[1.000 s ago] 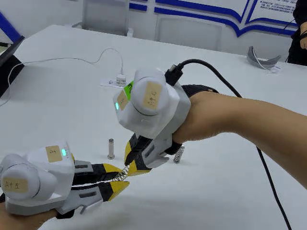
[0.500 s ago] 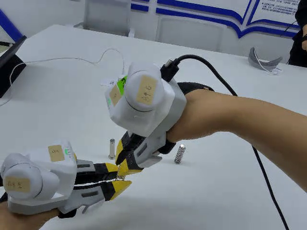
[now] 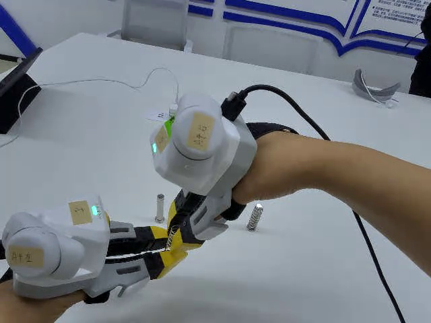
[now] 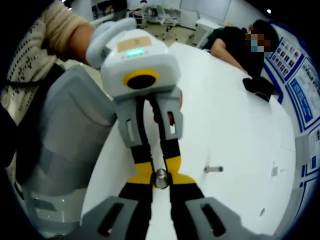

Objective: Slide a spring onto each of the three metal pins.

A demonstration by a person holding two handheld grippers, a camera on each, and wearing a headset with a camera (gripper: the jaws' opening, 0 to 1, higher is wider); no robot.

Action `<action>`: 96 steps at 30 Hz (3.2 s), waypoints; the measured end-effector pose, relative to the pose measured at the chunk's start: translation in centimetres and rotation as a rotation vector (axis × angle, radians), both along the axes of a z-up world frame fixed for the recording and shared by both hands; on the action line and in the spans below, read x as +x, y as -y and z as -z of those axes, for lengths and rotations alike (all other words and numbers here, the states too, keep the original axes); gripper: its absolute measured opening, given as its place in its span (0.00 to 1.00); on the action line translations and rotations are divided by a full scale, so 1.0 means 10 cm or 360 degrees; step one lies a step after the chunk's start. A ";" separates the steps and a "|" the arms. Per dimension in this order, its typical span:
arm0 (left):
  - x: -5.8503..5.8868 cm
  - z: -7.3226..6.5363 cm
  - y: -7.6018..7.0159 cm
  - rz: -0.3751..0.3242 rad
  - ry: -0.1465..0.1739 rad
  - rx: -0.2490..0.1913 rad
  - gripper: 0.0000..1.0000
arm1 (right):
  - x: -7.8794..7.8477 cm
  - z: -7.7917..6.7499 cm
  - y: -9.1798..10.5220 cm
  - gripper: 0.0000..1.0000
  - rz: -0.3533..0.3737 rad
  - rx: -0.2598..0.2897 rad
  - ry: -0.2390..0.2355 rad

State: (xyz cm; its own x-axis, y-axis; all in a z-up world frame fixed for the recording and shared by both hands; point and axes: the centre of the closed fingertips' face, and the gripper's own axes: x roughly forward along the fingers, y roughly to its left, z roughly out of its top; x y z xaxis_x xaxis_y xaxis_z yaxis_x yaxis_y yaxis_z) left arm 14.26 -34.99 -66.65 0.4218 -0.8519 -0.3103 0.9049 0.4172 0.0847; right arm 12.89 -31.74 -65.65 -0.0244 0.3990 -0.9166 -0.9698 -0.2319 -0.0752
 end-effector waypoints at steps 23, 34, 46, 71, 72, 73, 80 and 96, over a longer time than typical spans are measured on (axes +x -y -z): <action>0.05 0.02 -0.09 -0.0064 0.0005 -0.0027 0.14 | 0.04 0.01 -0.07 0.12 -0.0015 -0.0002 -0.0013; 0.05 0.05 -0.20 -0.0124 -0.0048 -0.0068 0.24 | 0.13 -0.05 -0.09 0.12 0.0005 0.0005 0.0009; 0.05 0.06 -0.28 -0.0178 -0.0069 -0.0089 0.34 | 0.29 -0.15 -0.08 0.12 0.0063 0.0029 0.0041; 0.05 0.07 -0.33 -0.0226 -0.0097 -0.0101 0.44 | 0.81 -0.16 -0.16 0.12 0.0175 0.0031 0.0085; 0.05 0.07 -0.33 -0.0227 -0.0098 -0.0103 0.44 | 0.83 -0.16 -0.16 0.12 0.0173 0.0024 0.0094; 0.05 0.07 -0.33 -0.0229 -0.0098 -0.0104 0.45 | 0.85 -0.15 -0.17 0.12 0.0175 0.0022 0.0097; 0.05 0.07 -0.35 -0.0241 -0.0102 -0.0101 0.45 | 0.97 -0.09 -0.18 0.12 0.0195 -0.0003 0.0108; 0.08 0.10 -0.40 -0.0265 -0.0114 -0.0100 0.46 | 1.04 0.05 -0.19 0.12 0.0213 -0.0047 0.0062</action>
